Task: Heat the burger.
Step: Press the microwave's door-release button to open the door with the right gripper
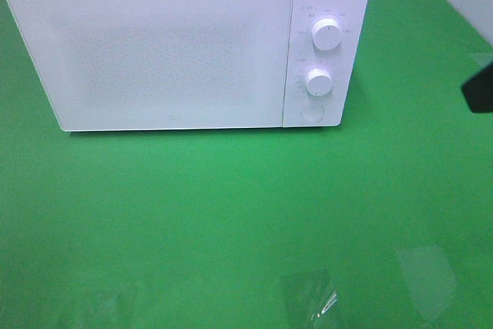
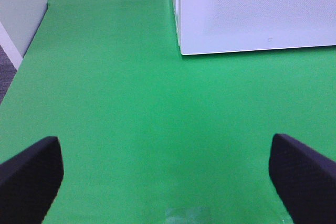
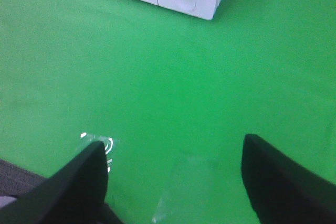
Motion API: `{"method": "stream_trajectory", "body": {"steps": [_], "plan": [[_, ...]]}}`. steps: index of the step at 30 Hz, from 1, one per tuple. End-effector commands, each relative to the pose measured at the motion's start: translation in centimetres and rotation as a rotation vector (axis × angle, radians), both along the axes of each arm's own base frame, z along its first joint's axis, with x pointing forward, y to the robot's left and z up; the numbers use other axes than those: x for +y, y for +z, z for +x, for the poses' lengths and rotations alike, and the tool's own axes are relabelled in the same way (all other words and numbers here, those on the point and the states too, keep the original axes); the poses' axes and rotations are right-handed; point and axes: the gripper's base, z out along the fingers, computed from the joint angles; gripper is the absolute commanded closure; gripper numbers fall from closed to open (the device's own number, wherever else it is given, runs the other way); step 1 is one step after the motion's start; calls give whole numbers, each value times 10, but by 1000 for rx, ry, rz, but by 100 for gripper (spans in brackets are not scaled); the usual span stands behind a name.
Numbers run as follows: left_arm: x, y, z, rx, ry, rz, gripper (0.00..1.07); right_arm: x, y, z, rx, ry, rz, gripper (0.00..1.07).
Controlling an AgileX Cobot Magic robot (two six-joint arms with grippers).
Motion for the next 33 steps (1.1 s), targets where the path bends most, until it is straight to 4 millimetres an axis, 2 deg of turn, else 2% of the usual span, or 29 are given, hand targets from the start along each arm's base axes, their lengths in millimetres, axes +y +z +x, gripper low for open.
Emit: {"method": "stream_trajectory", "body": {"steps": [1,3,4,5,6,7,8,9,10,11,12,14,19,20,21,23,26,27,30,33], "plan": [[0,0,-3,-35,1,0,7,-9,7,-18,8,0,-21,37],[0,0,-3,-35,1,0,7,-17,13,-38,-17,-3,-20,37],[0,0,-3,-35,1,0,7,-17,13,-38,-17,-3,-20,37],[0,0,-3,-35,1,0,7,-23,17,-50,-31,-7,-24,37],[0,0,-3,-35,1,0,7,-23,17,-50,-31,-7,-24,37],[0,0,-3,-35,1,0,7,-29,18,-61,-33,-15,-26,37],[0,0,-3,-35,1,0,7,-29,18,-61,-33,-15,-26,37],[0,0,-3,-35,1,0,7,-35,18,-75,-56,-20,-28,37],[0,0,-3,-35,1,0,7,-35,18,-75,-56,-20,-28,37],[0,0,-3,-35,1,0,7,-42,15,-90,-95,-28,-25,37],[0,0,-3,-35,1,0,7,-42,15,-90,-95,-28,-25,37],[0,0,-3,-35,1,0,7,-56,9,-116,-190,-72,-4,37],[0,0,-3,-35,1,0,7,-64,3,-130,-263,-187,-4,37],[0,0,-3,-35,1,0,7,-67,-1,-141,-318,-252,-1,37],[0,0,-3,-35,1,0,7,-67,-1,-141,-318,-252,-1,37],[0,0,-3,-35,1,0,7,-67,-11,-156,-398,-340,23,37],[0,0,-3,-35,1,0,7,-66,-19,-161,-416,-361,34,37],[0,0,-3,-35,1,0,7,-65,-28,-162,-411,-374,40,37],[0,0,-3,-35,1,0,7,-65,-31,-163,-413,-380,41,37],[0,0,-3,-35,1,0,7,-65,-46,-162,-401,-392,34,37]]}}
